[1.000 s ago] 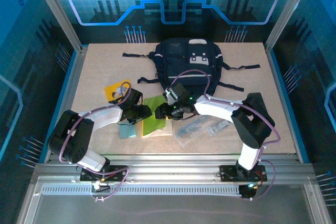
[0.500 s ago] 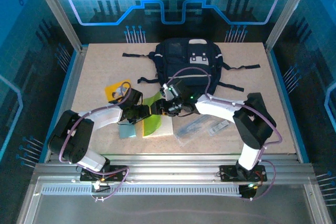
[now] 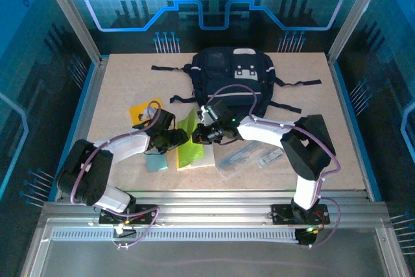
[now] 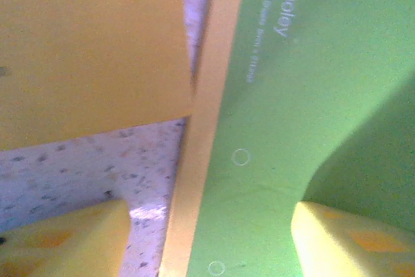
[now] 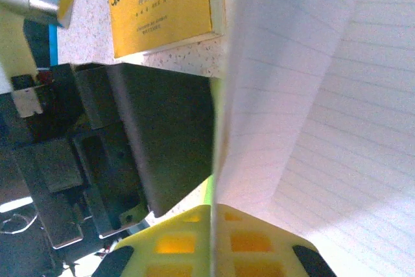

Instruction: Pack the student bag

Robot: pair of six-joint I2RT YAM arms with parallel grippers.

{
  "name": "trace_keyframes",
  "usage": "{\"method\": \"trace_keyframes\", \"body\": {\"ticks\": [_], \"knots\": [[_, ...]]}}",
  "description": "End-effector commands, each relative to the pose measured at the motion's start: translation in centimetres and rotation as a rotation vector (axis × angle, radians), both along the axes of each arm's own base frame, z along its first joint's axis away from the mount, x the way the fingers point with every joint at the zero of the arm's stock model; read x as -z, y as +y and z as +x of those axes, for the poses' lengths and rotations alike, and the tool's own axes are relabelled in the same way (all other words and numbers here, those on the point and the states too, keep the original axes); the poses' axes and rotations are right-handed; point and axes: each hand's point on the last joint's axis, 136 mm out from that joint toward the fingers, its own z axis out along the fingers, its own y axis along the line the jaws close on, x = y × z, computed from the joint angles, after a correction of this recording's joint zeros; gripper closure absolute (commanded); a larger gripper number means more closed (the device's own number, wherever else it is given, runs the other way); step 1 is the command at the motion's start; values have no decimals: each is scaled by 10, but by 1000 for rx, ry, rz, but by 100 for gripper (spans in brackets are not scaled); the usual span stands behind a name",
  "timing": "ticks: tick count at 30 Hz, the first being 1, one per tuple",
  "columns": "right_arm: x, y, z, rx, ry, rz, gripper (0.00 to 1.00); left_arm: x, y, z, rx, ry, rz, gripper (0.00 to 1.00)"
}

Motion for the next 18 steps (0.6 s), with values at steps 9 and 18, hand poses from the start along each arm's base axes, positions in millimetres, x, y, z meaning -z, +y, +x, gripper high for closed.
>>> {"method": "trace_keyframes", "body": {"ticks": [9, 18], "knots": [[-96, 13, 12, -58, -71, 193, 100, -73, 31, 19, -173, -267, -115, 8], [-109, -17, 25, -15, -66, 285, 100, -87, 13, 39, -243, -416, -371, 11]]}}
